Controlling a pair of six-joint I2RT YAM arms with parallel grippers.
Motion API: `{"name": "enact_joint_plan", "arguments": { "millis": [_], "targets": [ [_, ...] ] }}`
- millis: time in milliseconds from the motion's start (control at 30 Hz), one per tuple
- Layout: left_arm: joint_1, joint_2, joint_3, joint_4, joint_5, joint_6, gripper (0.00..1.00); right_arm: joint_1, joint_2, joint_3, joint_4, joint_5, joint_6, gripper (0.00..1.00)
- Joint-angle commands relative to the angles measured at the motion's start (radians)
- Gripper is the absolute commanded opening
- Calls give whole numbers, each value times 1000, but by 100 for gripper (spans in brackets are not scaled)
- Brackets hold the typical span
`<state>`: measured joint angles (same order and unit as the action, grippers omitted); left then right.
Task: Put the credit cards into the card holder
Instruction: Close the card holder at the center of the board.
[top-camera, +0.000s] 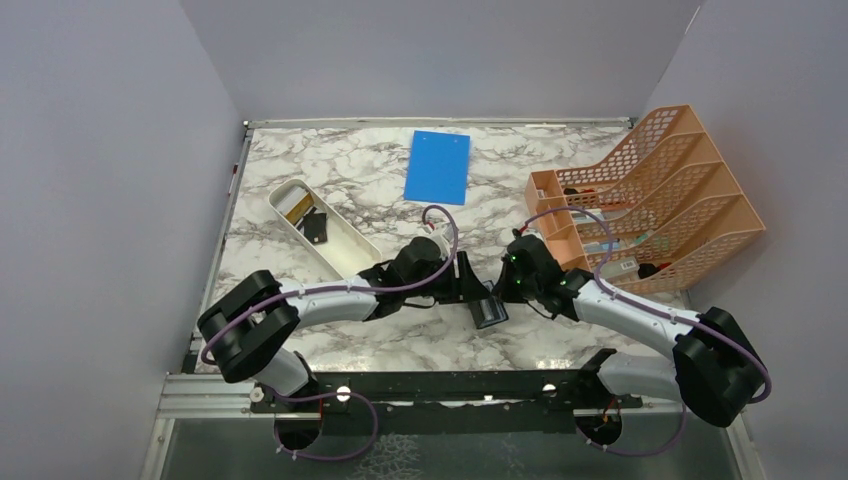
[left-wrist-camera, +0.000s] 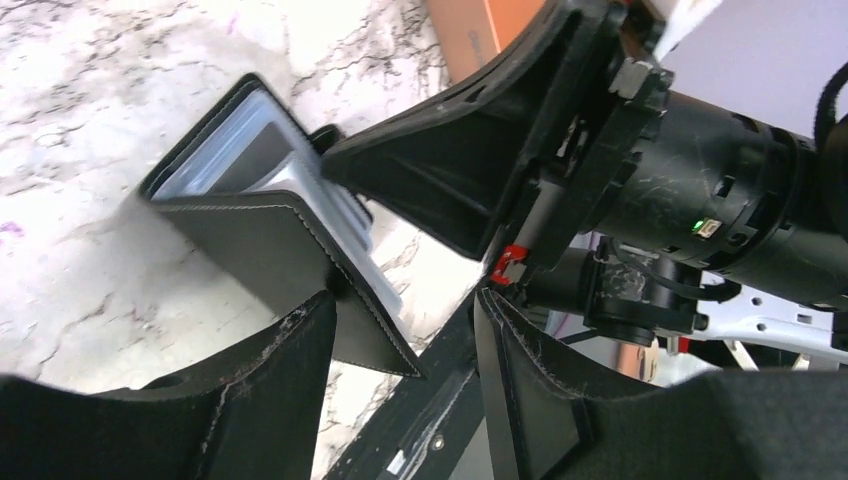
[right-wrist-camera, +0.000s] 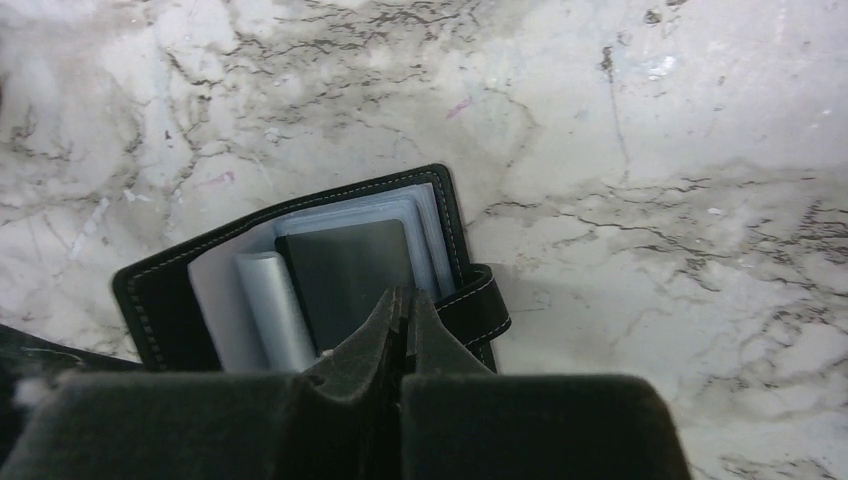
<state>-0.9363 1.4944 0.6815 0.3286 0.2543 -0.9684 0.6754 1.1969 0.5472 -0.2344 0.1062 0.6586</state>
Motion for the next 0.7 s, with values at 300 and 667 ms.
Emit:
{"name": "enact_joint_plan", "arguments": {
  "millis": [300, 667],
  "targets": [
    [-10, 96, 49, 42, -34, 89, 39, 7, -22, 30, -104, 78, 30, 18],
    [-10, 140, 159, -118, -116, 190, 44, 7, -79, 53, -188, 103, 13, 13]
  ]
}}
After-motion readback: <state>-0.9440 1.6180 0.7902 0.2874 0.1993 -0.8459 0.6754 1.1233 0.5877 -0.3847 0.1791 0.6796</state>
